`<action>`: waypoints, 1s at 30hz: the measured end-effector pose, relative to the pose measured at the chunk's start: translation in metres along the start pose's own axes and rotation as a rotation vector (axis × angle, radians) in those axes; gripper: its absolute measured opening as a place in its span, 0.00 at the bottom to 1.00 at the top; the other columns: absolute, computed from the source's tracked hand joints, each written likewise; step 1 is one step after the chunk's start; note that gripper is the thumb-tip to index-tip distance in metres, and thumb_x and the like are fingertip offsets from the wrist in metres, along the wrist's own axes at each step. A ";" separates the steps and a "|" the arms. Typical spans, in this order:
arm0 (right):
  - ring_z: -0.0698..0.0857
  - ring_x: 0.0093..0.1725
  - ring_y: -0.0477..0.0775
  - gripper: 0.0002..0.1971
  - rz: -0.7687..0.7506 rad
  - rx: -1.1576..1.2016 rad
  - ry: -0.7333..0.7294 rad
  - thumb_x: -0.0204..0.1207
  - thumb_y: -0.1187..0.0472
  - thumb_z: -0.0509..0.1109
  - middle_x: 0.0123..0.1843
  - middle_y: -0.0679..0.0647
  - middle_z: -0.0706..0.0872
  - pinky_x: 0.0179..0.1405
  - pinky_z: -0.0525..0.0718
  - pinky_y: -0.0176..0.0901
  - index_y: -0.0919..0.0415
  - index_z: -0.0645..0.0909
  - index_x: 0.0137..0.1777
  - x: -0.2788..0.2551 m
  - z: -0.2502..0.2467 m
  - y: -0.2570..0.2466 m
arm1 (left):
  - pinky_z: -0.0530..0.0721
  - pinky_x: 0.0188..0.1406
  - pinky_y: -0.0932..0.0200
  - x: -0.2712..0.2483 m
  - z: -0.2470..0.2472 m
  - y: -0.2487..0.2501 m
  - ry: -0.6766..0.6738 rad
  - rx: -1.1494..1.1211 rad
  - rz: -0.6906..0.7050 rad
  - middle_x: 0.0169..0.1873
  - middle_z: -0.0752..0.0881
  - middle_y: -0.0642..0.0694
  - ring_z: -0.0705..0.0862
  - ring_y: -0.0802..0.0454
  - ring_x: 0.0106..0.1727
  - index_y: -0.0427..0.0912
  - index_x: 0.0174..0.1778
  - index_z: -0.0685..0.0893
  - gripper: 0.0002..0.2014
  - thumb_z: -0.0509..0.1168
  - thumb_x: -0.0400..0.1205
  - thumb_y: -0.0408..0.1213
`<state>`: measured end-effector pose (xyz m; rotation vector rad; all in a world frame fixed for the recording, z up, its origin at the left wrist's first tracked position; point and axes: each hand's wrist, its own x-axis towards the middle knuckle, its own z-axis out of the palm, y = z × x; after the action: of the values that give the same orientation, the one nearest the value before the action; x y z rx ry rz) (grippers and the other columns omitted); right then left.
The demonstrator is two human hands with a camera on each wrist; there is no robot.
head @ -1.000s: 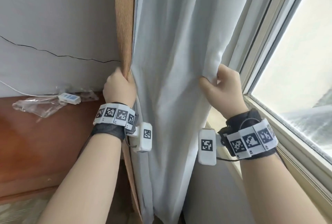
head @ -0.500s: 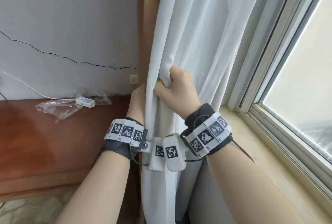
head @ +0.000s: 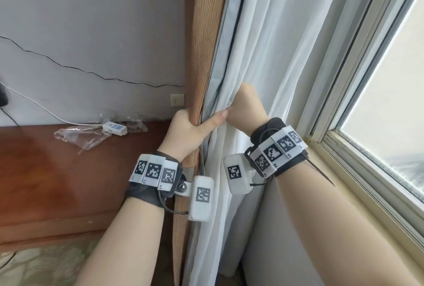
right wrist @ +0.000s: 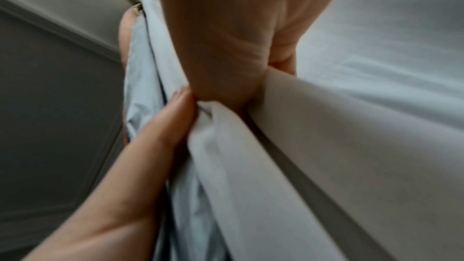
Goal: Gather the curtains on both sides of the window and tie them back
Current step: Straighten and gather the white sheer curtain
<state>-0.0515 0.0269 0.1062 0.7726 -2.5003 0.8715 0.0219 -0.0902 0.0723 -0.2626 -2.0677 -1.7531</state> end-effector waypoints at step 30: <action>0.84 0.55 0.46 0.09 0.200 0.887 -0.066 0.74 0.67 0.70 0.52 0.48 0.86 0.59 0.79 0.37 0.56 0.84 0.52 -0.023 -0.033 0.019 | 0.78 0.42 0.57 0.029 0.007 -0.017 0.208 0.318 -0.055 0.37 0.87 0.40 0.86 0.38 0.46 0.38 0.38 0.84 0.16 0.65 0.80 0.49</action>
<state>-0.0393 0.0694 0.1098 0.7955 -2.2028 2.1096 -0.0118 -0.0897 0.0686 0.0689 -2.1731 -1.3853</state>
